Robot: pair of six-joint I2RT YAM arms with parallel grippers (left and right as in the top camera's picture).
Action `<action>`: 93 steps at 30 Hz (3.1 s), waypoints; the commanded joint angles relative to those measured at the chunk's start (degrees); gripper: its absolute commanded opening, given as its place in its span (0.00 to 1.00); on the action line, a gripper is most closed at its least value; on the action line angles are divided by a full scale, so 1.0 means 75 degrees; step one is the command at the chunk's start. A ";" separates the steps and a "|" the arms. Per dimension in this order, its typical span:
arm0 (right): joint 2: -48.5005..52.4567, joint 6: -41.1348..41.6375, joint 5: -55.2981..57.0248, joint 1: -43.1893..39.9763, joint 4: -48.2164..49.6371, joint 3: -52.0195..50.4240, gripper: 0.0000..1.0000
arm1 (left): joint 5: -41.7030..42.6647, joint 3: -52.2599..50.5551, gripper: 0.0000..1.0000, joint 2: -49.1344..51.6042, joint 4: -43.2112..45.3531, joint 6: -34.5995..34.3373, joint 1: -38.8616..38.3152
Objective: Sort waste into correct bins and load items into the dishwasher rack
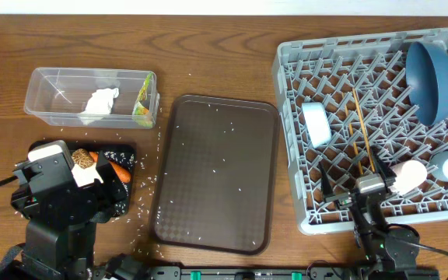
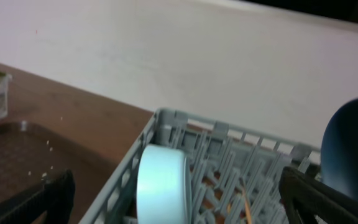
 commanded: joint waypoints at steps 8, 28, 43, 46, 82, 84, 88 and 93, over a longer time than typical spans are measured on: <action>-0.0050 0.0143 -0.0041 -0.0152 -0.0568 -0.0041 0.99 | -0.0111 0.0020 0.98 0.0009 -0.0017 -0.0070 0.0032; -0.0012 0.0140 -0.0035 -0.0152 -0.0965 -0.0038 0.99 | -0.0111 0.0020 0.98 0.0009 -0.0017 -0.0070 0.0032; -0.0012 0.0140 -0.0038 -0.0152 -0.0962 -0.0038 0.99 | -0.0393 -0.0067 0.98 -0.0058 -0.0513 0.0755 0.0382; -0.0012 0.0140 -0.0038 -0.0152 -0.0965 -0.0038 0.99 | 0.0458 -0.0379 0.98 -0.0245 0.0184 0.0895 0.1081; 0.0009 0.0140 -0.0035 -0.0152 -0.0965 -0.0038 0.99 | 0.5298 -0.8480 0.98 -0.5208 0.8224 0.2964 0.3538; 0.0009 0.0140 -0.0035 -0.0152 -0.0965 -0.0038 0.99 | 0.5301 -0.8690 0.98 -0.5208 0.8259 0.2958 0.3538; 0.0009 0.0140 -0.0035 -0.0152 -0.0965 -0.0038 0.99 | 0.5301 -0.9107 0.98 -0.5208 0.8451 0.2964 0.3538; 0.0009 0.0140 -0.0032 -0.0152 -0.0965 -0.0038 0.99 | 0.5301 -0.9579 0.98 -0.5208 0.8661 0.2964 0.3538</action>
